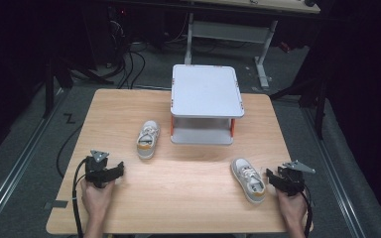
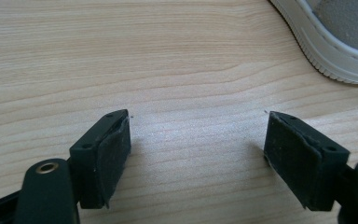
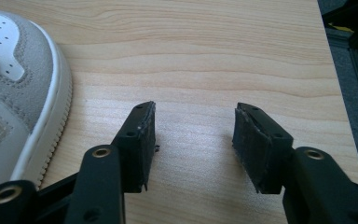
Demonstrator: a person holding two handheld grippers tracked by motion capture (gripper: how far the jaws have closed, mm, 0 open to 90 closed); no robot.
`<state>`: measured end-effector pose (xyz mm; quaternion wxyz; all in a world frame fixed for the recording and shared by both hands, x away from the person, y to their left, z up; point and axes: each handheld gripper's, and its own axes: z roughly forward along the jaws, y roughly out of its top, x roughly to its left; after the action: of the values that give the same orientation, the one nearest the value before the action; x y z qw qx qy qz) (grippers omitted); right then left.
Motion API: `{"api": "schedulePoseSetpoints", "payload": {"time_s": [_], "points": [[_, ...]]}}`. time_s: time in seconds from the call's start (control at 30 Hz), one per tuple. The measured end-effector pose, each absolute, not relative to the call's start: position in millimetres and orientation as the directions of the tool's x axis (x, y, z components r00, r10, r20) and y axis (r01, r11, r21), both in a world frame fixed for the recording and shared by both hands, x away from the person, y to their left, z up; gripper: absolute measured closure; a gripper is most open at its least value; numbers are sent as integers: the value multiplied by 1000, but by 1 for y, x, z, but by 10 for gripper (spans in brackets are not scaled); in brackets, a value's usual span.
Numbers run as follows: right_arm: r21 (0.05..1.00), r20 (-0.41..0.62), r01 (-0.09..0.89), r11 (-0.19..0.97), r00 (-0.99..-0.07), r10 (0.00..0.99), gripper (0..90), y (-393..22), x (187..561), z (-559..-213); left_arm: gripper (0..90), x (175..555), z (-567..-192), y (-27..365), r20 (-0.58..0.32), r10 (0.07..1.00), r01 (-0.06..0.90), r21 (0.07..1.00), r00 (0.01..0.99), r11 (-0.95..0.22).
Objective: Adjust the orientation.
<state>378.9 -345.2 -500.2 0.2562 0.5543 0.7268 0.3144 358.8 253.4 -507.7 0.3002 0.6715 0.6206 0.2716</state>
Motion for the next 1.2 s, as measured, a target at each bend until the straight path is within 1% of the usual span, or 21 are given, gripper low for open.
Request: {"api": "schedulePoseSetpoints", "payload": {"time_s": [0.33,0.47,0.67,0.8,0.93,1.1,1.2], "points": [[741,-23,643,193,-263,965,463,-345,379,-500,231,359,-508,253,-8,997,671,740,81,-48],[741,-21,644,192,-263,964,459,-345,379,-500,240,358,-507,253,-4,995,671,739,97,-63],[740,-20,644,194,-267,964,451,-345,379,-500,236,358,-507,255,-23,995,669,741,102,-52],[740,-20,644,194,-267,963,450,-345,379,-500,247,358,-507,254,-11,995,672,738,103,-61],[740,-20,644,195,-268,963,448,-345,379,-500,254,359,-506,255,-49,994,674,738,96,-28],[740,-20,644,195,-268,963,448,-345,379,-500,256,359,-504,251,-44,993,670,741,107,-39],[740,-20,644,195,-268,963,447,-345,379,-500,252,360,-500,248,-33,990,668,741,134,-65]]}}
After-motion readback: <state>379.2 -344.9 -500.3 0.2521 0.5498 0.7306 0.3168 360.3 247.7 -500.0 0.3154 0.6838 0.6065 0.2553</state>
